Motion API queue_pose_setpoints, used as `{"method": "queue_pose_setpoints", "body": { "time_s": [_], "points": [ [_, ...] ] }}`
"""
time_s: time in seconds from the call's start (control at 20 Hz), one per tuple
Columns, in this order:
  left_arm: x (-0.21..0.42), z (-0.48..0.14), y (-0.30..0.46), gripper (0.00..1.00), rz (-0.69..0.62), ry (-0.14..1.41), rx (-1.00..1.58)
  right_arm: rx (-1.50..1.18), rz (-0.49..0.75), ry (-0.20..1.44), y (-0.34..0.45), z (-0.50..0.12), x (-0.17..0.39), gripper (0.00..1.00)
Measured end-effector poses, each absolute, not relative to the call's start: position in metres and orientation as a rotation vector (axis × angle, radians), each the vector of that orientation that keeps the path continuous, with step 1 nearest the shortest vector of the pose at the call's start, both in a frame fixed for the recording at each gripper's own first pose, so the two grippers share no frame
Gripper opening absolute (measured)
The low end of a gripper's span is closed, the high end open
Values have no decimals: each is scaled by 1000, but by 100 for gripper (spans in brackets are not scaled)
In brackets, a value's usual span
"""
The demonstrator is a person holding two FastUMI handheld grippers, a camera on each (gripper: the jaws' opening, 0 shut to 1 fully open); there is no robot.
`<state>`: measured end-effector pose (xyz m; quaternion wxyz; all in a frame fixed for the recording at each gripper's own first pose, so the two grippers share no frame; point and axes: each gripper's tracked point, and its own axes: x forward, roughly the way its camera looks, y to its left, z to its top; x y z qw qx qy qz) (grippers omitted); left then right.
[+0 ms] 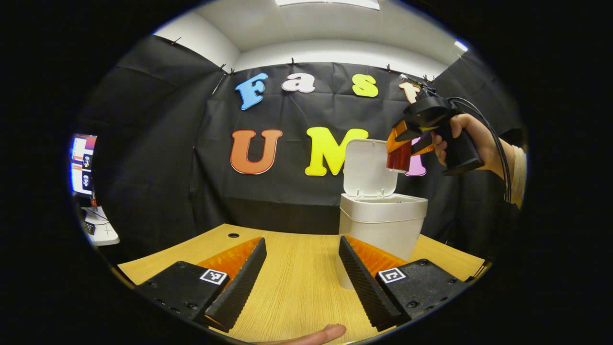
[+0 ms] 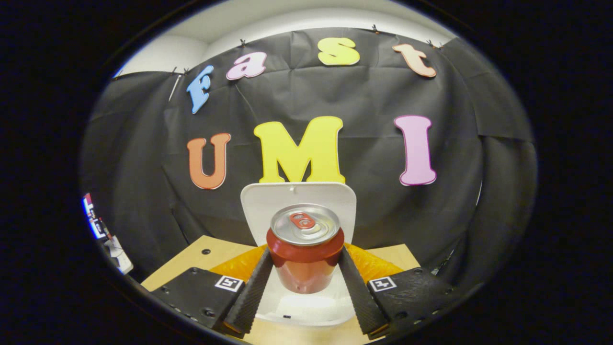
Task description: Press the lid of the desktop garbage bin to open it, pick up the crumpled paper on the desktop and throw it into the bin, then pick up the pop can on the desktop and drop it into the bin, and finally close the garbage bin lid.
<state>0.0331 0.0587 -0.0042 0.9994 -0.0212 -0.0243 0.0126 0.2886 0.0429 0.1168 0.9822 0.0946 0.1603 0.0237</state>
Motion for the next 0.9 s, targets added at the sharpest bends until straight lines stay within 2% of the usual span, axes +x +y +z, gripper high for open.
{"method": "queue_pose_setpoints", "body": {
  "time_s": [0.25, 0.6, 0.9],
  "points": [
    [33, -3, 61, 98, 34, -60, -30, 222, 58, 417, 62, 87, 309, 81],
    [36, -4, 59, 98, 20, -68, -37, 186, 36, 424, 61, 84, 309, 80],
    [43, -13, 64, 98, 26, -33, -59, 108, 71, 439, 71, 79, 304, 82]
  ]
}}
